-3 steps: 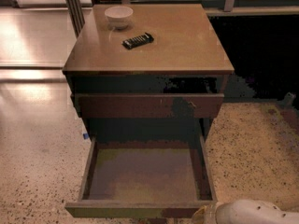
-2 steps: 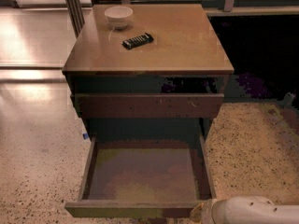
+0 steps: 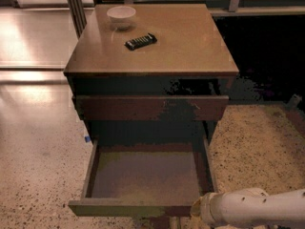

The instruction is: Close middle drawer

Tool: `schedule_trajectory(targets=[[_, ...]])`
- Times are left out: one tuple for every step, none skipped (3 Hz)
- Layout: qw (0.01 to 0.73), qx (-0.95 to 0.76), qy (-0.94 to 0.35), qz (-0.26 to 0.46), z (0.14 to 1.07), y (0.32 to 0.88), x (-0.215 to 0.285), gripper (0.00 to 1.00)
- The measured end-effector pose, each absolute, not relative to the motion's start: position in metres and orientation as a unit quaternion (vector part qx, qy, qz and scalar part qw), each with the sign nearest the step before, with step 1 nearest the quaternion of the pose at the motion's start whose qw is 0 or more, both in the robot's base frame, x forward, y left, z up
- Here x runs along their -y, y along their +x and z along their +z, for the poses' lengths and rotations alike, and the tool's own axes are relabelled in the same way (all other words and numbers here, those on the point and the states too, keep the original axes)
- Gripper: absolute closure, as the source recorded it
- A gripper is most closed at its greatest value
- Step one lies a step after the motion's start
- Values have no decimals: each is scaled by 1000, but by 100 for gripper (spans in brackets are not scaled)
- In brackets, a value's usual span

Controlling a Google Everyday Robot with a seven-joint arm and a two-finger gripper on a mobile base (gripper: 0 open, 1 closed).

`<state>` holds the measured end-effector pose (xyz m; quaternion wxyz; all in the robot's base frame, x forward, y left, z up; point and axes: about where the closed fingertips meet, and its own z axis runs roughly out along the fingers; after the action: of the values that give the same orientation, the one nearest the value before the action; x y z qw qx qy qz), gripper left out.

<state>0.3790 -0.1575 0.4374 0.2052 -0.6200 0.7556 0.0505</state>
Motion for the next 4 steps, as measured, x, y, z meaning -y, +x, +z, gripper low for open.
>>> schedule_trajectory(targets=[[217, -738, -639, 28, 449, 406, 149, 100], [217, -738, -639, 28, 449, 406, 149, 100], [214, -738, -638, 45, 441, 397, 140, 100], [205, -735, -643, 62, 420, 394, 131, 100]])
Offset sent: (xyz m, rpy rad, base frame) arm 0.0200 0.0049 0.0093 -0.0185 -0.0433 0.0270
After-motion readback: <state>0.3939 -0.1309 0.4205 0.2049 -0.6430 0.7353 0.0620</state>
